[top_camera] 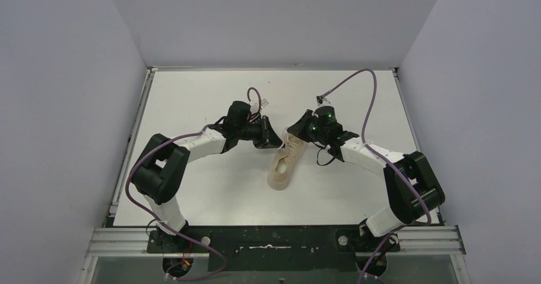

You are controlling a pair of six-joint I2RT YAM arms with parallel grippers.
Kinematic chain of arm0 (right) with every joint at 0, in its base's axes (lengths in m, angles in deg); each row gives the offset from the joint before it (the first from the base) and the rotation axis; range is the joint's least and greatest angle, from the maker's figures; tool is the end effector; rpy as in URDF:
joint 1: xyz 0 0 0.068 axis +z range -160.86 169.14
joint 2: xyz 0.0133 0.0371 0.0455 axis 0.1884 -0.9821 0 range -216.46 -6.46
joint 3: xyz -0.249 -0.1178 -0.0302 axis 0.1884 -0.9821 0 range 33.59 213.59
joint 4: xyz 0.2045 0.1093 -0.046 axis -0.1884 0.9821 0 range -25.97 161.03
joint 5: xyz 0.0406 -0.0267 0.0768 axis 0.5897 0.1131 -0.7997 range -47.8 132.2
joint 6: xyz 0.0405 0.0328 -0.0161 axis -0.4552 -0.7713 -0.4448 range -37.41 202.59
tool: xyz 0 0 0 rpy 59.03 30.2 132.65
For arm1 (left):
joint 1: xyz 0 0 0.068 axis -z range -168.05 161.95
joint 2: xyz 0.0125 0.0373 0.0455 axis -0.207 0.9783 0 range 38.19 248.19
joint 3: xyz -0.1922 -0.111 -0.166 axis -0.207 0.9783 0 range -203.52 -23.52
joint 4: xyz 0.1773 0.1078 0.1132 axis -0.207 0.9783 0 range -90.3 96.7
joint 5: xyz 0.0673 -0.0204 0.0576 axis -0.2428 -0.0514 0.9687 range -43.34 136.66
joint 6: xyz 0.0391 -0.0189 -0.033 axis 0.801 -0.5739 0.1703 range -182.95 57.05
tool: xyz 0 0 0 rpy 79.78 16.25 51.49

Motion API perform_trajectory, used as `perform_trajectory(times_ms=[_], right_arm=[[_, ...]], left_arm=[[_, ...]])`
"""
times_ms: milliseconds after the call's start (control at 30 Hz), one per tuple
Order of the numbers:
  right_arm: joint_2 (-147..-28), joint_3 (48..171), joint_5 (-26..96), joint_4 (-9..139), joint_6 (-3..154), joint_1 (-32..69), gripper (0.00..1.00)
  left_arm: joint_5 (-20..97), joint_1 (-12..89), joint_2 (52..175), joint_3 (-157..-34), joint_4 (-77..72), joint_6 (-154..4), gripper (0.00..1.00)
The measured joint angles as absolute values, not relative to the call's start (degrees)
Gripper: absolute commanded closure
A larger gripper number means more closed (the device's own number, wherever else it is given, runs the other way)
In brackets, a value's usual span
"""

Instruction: Tie the shoes

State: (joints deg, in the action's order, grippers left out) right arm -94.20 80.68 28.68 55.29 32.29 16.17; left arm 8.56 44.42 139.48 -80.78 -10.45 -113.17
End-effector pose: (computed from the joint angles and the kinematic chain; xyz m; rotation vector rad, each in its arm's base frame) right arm 0.2695 0.1472 0.2274 0.3144 2.2740 1.0068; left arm 0.2884 -0.2103 0.2111 0.0663 2.4447 -1.4704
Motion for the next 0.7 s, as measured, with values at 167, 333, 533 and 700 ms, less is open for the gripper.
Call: perform_trajectory(times_ms=[167,333,533,700], right_arm=[[-94.27,80.57,28.68,54.11,31.61,17.39,1.0],[-94.42,80.39,28.81,53.79,31.5,18.05,1.0],[-94.34,78.75,29.91,53.41,31.33,18.02,1.0],[-93.11,76.02,30.98,53.35,30.23,17.94,1.0]], left_arm=[[8.56,44.42,139.48,-80.78,-10.47,-113.36,1.0],[8.51,44.39,139.48,-80.78,-10.69,-113.6,1.0],[8.49,44.39,139.48,-80.78,-10.89,-113.82,1.0],[8.49,44.39,139.48,-80.49,-11.39,-114.3,1.0]])
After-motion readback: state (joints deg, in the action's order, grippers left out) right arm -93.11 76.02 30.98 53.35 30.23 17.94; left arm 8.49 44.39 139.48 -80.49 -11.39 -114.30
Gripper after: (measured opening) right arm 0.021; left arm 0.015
